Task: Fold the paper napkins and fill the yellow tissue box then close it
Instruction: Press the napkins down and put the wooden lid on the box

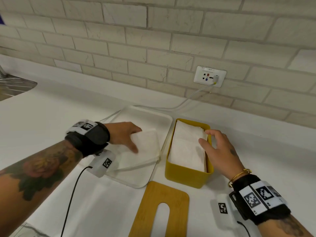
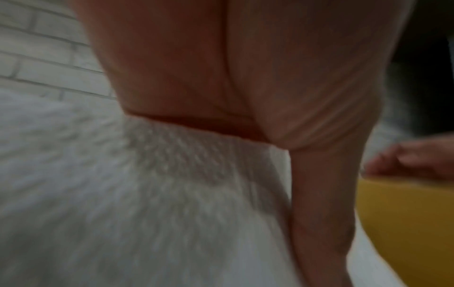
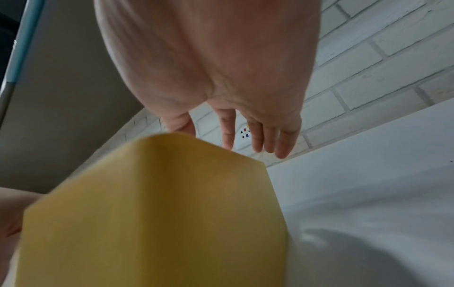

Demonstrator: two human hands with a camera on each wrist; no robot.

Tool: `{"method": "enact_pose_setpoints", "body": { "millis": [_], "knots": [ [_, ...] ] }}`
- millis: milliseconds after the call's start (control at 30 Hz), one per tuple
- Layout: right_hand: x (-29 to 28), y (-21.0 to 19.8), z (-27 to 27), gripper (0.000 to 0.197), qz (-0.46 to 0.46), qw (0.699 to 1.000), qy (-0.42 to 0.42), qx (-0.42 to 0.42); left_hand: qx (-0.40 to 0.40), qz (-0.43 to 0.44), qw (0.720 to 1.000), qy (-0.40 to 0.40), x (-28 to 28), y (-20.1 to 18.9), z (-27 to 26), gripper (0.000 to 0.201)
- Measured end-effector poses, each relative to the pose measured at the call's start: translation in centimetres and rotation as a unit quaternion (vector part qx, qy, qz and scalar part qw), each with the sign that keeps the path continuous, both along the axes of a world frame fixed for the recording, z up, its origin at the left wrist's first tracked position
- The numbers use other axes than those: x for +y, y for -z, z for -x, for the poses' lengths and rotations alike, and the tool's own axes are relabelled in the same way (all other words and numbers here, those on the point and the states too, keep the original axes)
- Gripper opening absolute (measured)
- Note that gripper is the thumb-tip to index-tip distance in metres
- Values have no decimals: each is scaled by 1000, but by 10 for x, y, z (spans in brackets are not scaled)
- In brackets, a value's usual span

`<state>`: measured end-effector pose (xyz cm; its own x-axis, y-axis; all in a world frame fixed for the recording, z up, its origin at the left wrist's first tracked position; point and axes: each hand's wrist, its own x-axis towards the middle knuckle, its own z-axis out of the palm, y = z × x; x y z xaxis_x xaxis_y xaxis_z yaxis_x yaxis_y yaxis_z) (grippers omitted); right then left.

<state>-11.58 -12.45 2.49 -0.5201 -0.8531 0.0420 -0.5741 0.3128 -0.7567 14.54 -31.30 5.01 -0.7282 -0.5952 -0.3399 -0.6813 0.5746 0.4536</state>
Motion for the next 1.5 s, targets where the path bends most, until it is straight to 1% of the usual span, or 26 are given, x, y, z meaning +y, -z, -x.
{"method": "enact_pose_setpoints", "body": {
  "millis": [67,133,200,267,333,367,400,467,500,533,600,633,733,800,867,900,933,1033,1067,1167,1200,1233,1300,1367,1400,1500],
  "knots": [
    [-1,-8,-4,43,26,999,-7,-40,104,-57,992,-43,5,-19,2,25],
    [-1,-16,-12,43,47,992,-19,-112,217,-138,964,-75,15,-33,8,30],
    [-1,-25,-23,46,69,974,-58,-206,301,-203,928,-84,28,-41,19,41],
    [-1,-35,-36,49,87,950,-103,-282,364,-246,894,-84,38,-42,34,47],
    [-4,-41,-48,39,103,932,-128,-323,415,-275,863,-87,45,-40,51,43],
    [-6,-43,-52,36,113,927,-127,-334,431,-277,853,-93,50,-39,60,40],
    [-10,-43,-55,35,122,926,-116,-338,442,-266,851,-100,54,-38,69,36],
    [-17,-40,-56,35,135,928,-74,-338,448,-223,859,-109,61,-35,84,28],
    [-20,-38,-56,33,139,929,-55,-340,445,-207,863,-117,63,-33,90,28],
    [-22,-37,-55,32,139,928,-41,-343,440,-200,865,-131,65,-31,95,36],
    [-24,-34,-50,32,135,926,-22,-353,431,-212,861,-167,65,-27,100,56],
    [-23,-33,-47,31,134,923,-13,-360,430,-222,856,-182,65,-27,100,58],
    [-21,-29,-34,29,142,908,23,-394,417,-262,846,-203,71,-26,97,51],
    [-21,-27,-31,32,137,901,20,-411,393,-274,861,-172,78,-21,99,53],
    [-23,-27,-32,36,118,908,-3,-402,368,-249,885,-141,84,-18,104,57],
    [-24,-28,-33,38,112,912,-9,-394,362,-238,891,-136,85,-18,106,59],
    [-25,-28,-32,38,112,915,-8,-388,366,-239,889,-139,85,-18,107,60],
    [-26,-29,-17,38,133,912,16,-387,386,-314,849,-177,83,-20,103,60],
    [-28,-30,-10,37,139,913,30,-381,377,-331,847,-175,85,-19,99,61],
    [-35,-28,9,33,141,926,63,-344,346,-334,864,-147,92,-10,91,70],
    [-39,-26,13,31,134,935,70,-321,347,-326,867,-146,94,-8,90,72],
    [-42,-23,16,30,124,945,76,-293,345,-302,876,-147,96,-4,90,73],
    [-49,-17,24,28,94,963,80,-241,321,-215,911,-145,97,2,90,70],
    [-54,-16,31,24,56,974,69,-206,281,-119,942,-137,98,9,90,56],
    [-56,-17,34,24,37,981,61,-180,268,-83,951,-132,98,13,90,46],
    [-63,-22,45,38,-18,997,43,-64,242,8,963,-118,99,20,91,15]
  ]
}}
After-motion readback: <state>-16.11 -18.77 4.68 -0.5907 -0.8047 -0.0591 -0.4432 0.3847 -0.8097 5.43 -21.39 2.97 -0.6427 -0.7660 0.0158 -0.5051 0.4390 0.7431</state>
